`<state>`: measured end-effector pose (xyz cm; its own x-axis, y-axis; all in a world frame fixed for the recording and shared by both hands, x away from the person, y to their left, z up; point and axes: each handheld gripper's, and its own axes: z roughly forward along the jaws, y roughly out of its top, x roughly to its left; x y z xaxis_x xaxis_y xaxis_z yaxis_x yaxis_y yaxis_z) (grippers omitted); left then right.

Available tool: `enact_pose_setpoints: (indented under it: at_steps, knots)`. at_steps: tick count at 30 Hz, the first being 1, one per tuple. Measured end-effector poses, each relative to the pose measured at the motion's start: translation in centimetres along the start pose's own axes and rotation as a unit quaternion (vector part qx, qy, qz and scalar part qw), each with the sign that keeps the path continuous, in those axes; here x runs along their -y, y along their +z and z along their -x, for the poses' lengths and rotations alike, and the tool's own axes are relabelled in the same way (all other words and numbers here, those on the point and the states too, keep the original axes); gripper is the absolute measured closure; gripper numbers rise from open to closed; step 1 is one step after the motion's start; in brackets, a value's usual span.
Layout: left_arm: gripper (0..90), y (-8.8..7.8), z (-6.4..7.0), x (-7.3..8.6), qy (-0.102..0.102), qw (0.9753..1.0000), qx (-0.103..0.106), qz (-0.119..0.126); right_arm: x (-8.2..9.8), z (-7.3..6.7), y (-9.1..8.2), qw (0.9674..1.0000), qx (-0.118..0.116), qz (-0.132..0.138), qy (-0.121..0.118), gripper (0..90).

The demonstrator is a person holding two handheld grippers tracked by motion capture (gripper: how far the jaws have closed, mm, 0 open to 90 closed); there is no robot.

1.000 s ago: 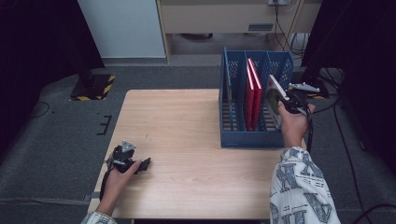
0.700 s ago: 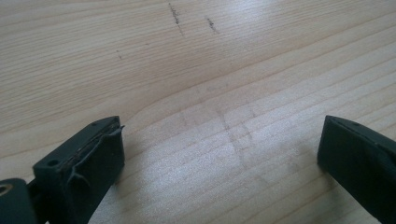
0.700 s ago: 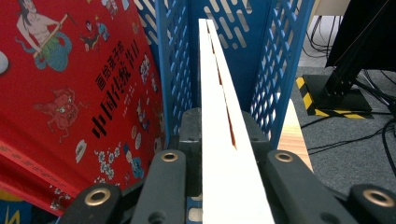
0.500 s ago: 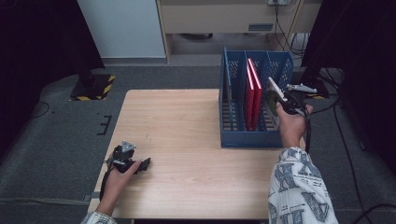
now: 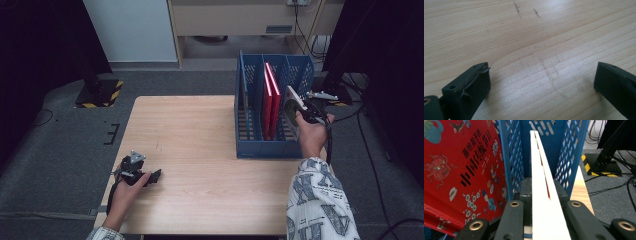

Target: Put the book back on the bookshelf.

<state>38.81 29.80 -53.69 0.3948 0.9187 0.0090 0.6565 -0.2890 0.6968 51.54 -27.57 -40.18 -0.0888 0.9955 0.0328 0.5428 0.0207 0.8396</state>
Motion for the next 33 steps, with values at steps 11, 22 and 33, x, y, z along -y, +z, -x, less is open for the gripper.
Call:
enact_pose_setpoints:
  at_steps: [11, 22, 33]
  knots:
    - [0.0, 0.0, 0.0, 0.0, 0.000, 1.0000, 0.000, 0.000, 0.2, -0.5, 0.7, 0.9999, -0.002, -0.014, -0.001, 76.0]
    - [0.0, 0.0, 0.0, 0.0, 0.001, 1.0000, 0.001, 0.000, 0.6, -1.1, 1.4, 0.9992, -0.004, -0.037, -0.018, 75.9]
    - [0.0, 0.0, 0.0, -0.1, 0.002, 1.0000, 0.001, 0.000, 1.2, -1.5, 1.5, 0.9978, -0.002, -0.054, -0.039, 75.7]
